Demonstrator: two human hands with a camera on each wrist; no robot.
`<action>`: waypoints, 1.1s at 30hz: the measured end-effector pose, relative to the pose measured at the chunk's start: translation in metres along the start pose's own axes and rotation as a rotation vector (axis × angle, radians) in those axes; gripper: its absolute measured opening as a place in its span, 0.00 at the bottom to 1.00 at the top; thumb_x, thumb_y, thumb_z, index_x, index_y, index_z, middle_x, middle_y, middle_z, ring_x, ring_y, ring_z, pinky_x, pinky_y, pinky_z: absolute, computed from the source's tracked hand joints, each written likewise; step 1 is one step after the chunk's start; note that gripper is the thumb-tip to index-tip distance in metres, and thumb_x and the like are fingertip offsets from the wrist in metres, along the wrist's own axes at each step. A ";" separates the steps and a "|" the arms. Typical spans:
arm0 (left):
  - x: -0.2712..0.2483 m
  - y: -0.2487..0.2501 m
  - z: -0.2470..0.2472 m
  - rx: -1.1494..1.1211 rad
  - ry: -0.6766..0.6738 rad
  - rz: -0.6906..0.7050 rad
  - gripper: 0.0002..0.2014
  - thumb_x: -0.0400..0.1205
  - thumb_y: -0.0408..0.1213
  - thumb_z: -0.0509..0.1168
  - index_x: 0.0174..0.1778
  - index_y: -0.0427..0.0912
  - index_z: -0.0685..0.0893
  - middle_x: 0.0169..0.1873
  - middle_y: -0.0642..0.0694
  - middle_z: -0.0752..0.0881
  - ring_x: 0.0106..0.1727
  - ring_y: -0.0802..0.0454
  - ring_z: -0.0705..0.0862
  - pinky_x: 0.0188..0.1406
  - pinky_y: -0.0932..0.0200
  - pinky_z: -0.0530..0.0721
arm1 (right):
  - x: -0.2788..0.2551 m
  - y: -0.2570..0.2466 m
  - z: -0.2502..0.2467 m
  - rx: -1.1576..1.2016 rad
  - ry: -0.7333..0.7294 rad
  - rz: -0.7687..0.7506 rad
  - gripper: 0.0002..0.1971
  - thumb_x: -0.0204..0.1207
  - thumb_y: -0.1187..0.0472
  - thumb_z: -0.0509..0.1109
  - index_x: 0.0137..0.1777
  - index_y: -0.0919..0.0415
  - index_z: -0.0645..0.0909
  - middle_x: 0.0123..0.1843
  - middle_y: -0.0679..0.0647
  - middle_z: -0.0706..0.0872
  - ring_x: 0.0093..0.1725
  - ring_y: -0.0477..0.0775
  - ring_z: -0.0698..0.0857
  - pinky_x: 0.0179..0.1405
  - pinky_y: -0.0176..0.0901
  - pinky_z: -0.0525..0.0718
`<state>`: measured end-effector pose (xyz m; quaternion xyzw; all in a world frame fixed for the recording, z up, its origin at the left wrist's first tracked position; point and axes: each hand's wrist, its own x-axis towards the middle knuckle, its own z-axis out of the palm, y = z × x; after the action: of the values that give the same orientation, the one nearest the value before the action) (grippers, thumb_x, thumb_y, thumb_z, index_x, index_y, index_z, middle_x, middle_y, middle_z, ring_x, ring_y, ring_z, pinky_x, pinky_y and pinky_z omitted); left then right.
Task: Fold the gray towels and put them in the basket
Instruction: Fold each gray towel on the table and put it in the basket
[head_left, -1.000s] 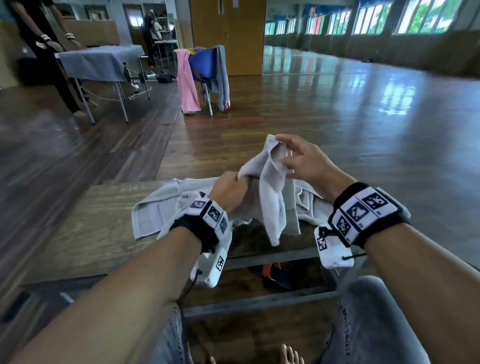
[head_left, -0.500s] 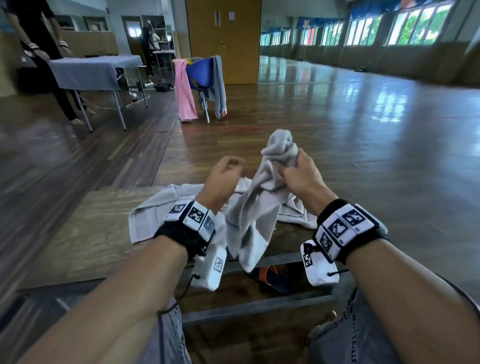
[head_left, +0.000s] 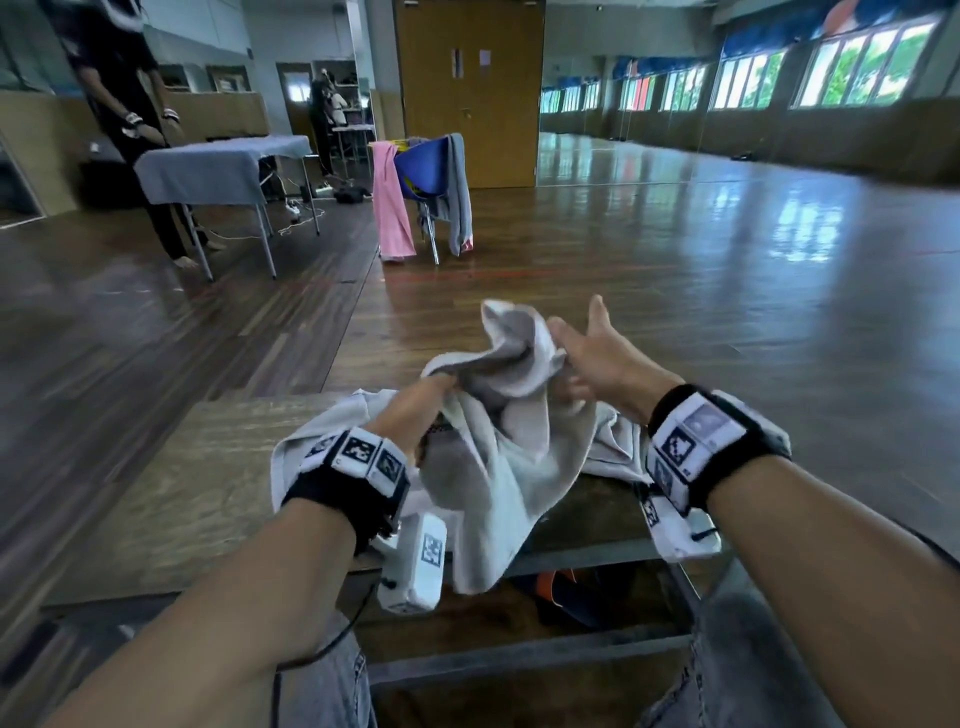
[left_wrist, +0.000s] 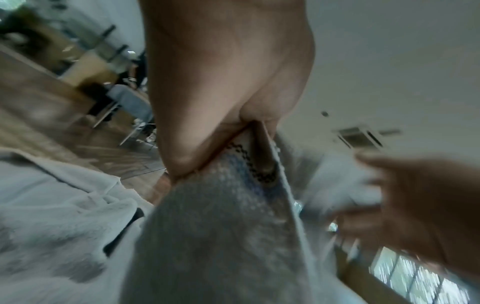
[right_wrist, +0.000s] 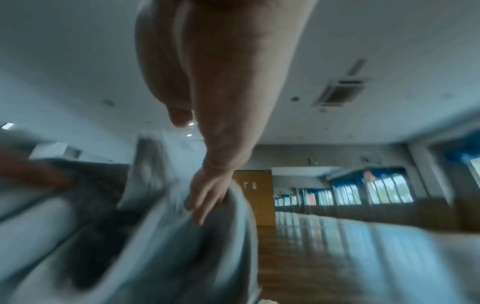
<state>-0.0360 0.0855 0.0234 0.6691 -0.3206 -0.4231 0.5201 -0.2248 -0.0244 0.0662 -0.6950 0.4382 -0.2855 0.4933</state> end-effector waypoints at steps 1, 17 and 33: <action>0.000 0.005 -0.003 -0.080 -0.053 -0.037 0.14 0.82 0.45 0.63 0.49 0.36 0.82 0.38 0.36 0.89 0.49 0.37 0.85 0.52 0.48 0.86 | -0.003 0.007 0.004 -0.127 -0.005 0.006 0.48 0.81 0.34 0.62 0.88 0.44 0.34 0.78 0.64 0.77 0.65 0.62 0.86 0.69 0.65 0.84; -0.018 0.039 0.008 -0.077 -0.013 -0.052 0.15 0.80 0.49 0.65 0.48 0.38 0.81 0.31 0.38 0.82 0.34 0.41 0.84 0.49 0.45 0.88 | -0.035 0.029 0.045 -0.105 0.338 -0.404 0.15 0.83 0.65 0.67 0.41 0.44 0.84 0.31 0.33 0.85 0.32 0.29 0.81 0.30 0.24 0.72; -0.037 0.059 -0.017 0.391 0.423 0.702 0.06 0.82 0.38 0.71 0.42 0.42 0.91 0.34 0.51 0.90 0.37 0.54 0.88 0.37 0.63 0.83 | -0.042 0.018 0.053 -0.182 -0.114 -0.390 0.14 0.74 0.49 0.80 0.44 0.59 0.83 0.34 0.48 0.85 0.31 0.42 0.80 0.31 0.39 0.78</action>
<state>-0.0362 0.1098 0.0904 0.6771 -0.4885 -0.0064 0.5503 -0.2057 0.0336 0.0322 -0.8232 0.2910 -0.2950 0.3880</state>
